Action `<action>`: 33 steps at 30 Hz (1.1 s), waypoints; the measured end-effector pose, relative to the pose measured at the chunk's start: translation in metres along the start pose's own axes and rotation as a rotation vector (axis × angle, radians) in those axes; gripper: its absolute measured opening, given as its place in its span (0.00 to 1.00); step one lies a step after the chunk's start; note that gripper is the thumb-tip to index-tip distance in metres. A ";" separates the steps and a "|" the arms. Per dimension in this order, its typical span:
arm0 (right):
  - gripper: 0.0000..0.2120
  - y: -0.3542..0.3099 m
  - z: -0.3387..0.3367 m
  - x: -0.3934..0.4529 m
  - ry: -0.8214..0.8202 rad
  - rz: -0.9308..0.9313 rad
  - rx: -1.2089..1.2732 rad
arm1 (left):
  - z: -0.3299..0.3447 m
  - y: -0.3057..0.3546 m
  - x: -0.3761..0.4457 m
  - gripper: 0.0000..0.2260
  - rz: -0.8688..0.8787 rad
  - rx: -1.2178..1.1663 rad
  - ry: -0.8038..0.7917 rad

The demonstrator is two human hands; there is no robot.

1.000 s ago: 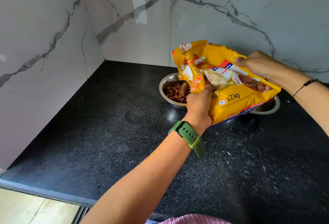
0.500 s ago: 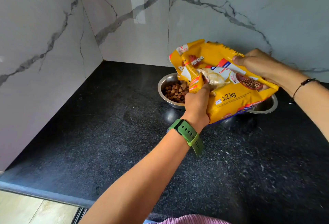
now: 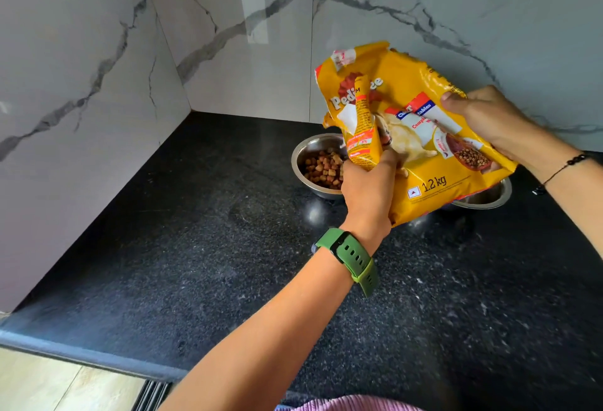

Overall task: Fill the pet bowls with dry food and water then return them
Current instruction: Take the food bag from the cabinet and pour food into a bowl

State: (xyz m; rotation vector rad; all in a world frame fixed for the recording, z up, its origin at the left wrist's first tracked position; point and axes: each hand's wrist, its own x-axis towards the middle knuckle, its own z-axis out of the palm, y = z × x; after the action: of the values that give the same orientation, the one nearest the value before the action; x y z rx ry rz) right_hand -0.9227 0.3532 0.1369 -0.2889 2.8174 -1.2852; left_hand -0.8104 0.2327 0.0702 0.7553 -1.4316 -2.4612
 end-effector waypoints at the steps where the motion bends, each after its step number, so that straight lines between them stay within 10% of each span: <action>1: 0.33 0.002 0.001 0.001 0.003 0.005 0.013 | -0.001 0.000 0.000 0.21 0.007 0.011 0.008; 9: 0.15 0.011 0.006 -0.004 -0.054 0.008 -0.147 | -0.005 -0.010 -0.001 0.25 -0.133 -0.021 0.001; 16: 0.30 0.017 0.005 -0.005 -0.030 0.020 0.068 | -0.005 -0.007 -0.001 0.23 -0.051 -0.001 0.000; 22: 0.13 0.034 0.022 -0.016 -0.001 0.113 0.458 | -0.015 0.003 -0.014 0.25 0.227 0.377 0.072; 33: 0.18 0.050 0.060 -0.042 0.120 0.282 1.251 | -0.018 0.021 -0.037 0.24 0.784 0.865 0.031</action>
State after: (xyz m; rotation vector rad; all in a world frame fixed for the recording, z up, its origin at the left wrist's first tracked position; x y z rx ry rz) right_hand -0.8827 0.3481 0.0580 0.2312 1.4939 -2.5919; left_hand -0.7718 0.2235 0.0926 0.2294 -2.2279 -1.2164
